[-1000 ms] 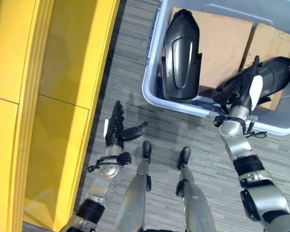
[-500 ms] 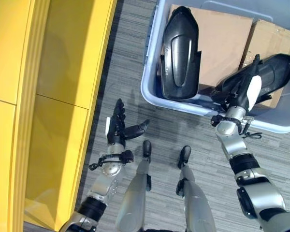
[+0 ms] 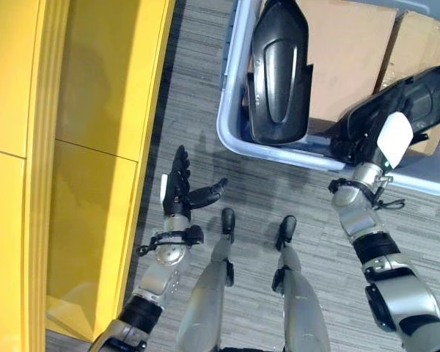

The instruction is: Move parts from the plastic box to the shelf.

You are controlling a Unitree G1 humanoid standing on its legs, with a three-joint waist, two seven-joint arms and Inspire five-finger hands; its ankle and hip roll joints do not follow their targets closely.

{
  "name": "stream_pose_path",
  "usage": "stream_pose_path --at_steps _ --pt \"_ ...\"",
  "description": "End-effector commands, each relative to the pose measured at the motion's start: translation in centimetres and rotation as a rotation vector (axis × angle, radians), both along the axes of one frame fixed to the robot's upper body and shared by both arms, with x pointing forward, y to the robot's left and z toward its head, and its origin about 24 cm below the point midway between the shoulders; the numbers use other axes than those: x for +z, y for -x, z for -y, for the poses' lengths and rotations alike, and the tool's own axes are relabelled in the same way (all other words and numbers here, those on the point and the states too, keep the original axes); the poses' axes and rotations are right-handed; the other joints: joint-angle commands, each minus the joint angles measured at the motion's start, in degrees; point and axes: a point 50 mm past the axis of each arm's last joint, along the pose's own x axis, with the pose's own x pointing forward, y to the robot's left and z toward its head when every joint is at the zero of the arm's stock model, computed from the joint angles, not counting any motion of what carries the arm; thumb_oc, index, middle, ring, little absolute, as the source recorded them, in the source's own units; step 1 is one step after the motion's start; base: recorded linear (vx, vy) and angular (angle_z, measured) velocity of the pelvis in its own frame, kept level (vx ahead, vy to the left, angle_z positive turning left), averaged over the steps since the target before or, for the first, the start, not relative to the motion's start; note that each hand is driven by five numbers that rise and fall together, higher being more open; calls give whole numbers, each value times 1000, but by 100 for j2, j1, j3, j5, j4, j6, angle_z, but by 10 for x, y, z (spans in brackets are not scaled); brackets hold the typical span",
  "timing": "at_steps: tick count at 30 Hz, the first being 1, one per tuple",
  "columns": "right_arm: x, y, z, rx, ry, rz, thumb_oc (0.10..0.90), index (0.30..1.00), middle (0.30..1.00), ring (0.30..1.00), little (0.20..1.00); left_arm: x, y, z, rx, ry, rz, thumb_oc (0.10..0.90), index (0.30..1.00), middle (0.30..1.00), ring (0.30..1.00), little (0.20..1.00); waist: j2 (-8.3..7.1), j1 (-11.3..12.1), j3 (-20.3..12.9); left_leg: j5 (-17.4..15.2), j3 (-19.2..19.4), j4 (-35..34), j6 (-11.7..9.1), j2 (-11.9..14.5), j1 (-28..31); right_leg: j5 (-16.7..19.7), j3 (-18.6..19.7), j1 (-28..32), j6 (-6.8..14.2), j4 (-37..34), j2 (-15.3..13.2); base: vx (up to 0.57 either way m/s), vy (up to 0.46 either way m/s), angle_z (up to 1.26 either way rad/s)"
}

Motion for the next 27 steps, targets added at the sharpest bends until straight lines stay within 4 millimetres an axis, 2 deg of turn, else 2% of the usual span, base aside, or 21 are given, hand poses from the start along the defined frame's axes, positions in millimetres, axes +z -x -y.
stream_pose_path --at_steps 1,9,22,27 --pt "12 11 32 -181 261 15 900 1000 1000 1000 1000 37 5 -6 10 -13 224 900 1000 1000 1000 1000 -52 -175 -90 -359 29 469 -343 299 -237 609 136 145 878 -40 -1117 0 0 0" --pt "23 20 25 -176 394 86 900 1000 1000 1000 1000 39 7 -9 20 -20 241 900 1000 1000 1000 1000 -41 -205 -90 -356 41 446 -344 294 -226 584 131 146 887 -45 -1115 0 -2 -1" --pt "14 24 28 -193 327 96 900 1000 1000 1000 1000 35 7 -10 24 -11 227 900 1000 1000 1000 1000 -23 -224 -90 -353 7 428 -343 278 -224 559 78 171 880 -34 -1134 0 0 0" --pt "7 28 37 -239 289 86 900 1000 1000 1000 1000 33 7 -11 26 -12 215 900 1000 1000 1000 1000 -11 -244 -90 -362 14 404 -332 260 -232 557 81 144 883 -41 -1138 0 0 0"
